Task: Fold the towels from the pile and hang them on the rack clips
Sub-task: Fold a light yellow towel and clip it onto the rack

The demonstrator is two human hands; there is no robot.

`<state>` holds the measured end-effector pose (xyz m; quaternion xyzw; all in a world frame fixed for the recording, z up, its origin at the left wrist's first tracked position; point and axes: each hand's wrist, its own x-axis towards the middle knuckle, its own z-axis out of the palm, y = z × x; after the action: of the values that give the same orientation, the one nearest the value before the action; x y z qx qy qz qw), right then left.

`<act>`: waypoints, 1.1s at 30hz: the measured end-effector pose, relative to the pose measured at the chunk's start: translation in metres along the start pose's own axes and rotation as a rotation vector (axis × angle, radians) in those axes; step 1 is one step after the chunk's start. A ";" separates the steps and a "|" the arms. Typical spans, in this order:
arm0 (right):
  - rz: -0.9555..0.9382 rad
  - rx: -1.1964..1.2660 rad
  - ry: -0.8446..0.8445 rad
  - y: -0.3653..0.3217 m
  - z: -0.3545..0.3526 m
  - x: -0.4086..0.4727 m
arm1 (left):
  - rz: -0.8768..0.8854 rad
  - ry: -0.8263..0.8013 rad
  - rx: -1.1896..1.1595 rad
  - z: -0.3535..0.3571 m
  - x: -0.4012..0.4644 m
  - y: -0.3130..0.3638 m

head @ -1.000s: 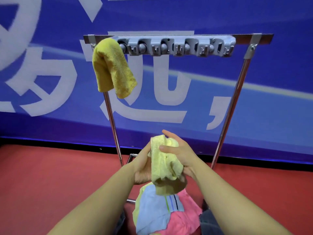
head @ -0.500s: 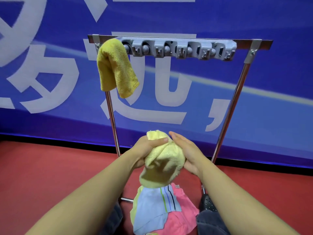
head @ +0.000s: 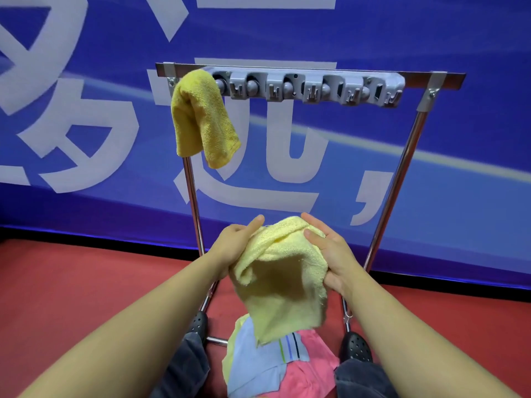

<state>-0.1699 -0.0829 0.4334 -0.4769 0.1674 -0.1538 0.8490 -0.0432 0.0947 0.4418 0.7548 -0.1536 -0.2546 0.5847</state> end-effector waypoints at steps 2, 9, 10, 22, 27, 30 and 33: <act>0.000 0.003 0.002 -0.002 0.002 0.001 | 0.000 -0.044 0.027 0.002 -0.005 0.001; -0.001 -0.049 0.012 -0.004 0.003 0.005 | 0.227 -0.121 0.265 0.013 -0.001 -0.004; -0.005 -0.076 0.021 -0.004 0.002 0.005 | 0.235 -0.097 0.256 0.013 -0.001 -0.003; -0.160 -0.038 0.375 -0.030 -0.045 0.013 | -0.024 0.240 -0.667 -0.044 0.024 -0.017; -0.185 -0.141 0.414 -0.037 -0.052 0.014 | -0.083 0.194 -0.867 -0.053 0.018 -0.011; -0.134 -0.176 0.352 -0.039 -0.051 0.015 | -0.136 0.114 -0.815 -0.052 0.013 -0.005; -0.152 -0.217 0.331 -0.043 -0.049 0.018 | -0.132 0.142 -0.683 -0.052 0.016 0.002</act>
<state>-0.1796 -0.1490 0.4443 -0.5449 0.2838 -0.2749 0.7395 -0.0008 0.1273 0.4504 0.5400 0.0305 -0.2752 0.7948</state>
